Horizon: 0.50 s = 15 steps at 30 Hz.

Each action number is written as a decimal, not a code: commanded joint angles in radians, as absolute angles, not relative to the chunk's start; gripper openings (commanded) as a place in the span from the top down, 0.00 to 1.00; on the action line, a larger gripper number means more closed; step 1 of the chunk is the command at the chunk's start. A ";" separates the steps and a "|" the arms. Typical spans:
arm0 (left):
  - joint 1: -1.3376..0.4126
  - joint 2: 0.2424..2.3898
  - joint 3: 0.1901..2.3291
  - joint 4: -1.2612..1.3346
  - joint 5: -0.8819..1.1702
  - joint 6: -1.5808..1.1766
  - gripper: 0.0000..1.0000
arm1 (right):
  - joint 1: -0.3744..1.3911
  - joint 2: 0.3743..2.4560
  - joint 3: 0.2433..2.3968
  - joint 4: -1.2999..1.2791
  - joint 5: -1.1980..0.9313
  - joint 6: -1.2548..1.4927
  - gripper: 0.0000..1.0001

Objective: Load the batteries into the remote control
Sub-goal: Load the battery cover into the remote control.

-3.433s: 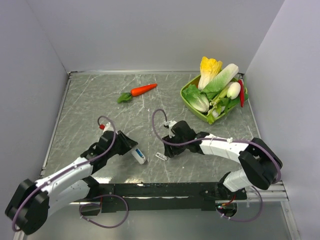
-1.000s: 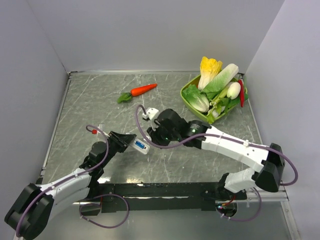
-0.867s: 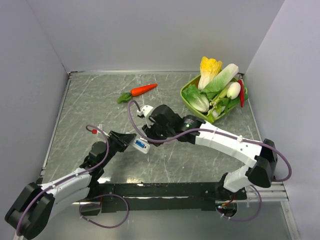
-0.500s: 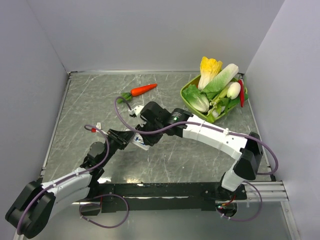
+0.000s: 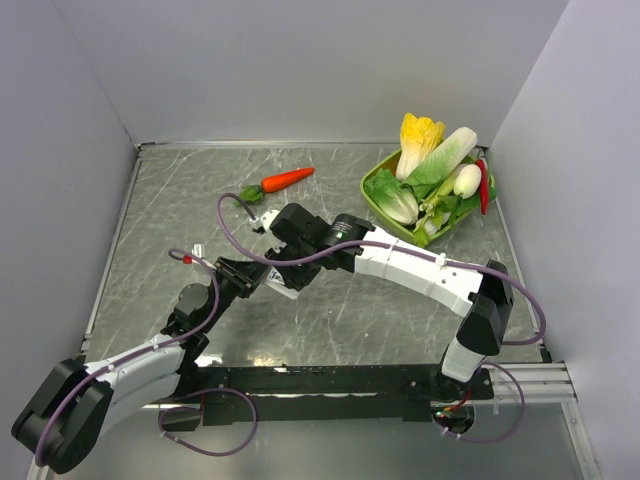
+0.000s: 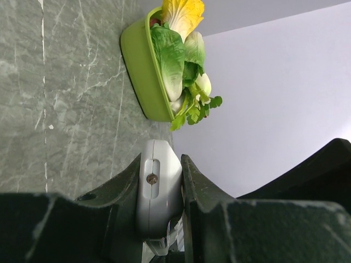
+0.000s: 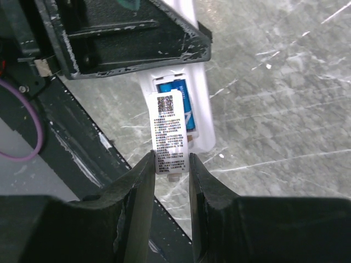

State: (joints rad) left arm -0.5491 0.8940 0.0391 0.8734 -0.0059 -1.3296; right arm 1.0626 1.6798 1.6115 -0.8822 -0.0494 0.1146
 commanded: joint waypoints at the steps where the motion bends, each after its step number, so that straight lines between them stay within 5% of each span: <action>1: -0.546 0.881 -0.144 0.946 0.003 -1.354 0.99 | 1.075 1.694 1.663 -0.905 0.034 0.133 1.00; 15: -0.546 0.882 -0.144 0.951 0.003 -1.368 0.99 | 1.097 1.666 1.634 -0.832 0.057 0.127 1.00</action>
State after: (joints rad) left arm -0.5491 0.8917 0.0391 0.8734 -0.0044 -1.3518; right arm 1.0767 1.6855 1.6176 -0.8764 0.0242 0.1223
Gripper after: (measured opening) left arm 0.300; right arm 0.340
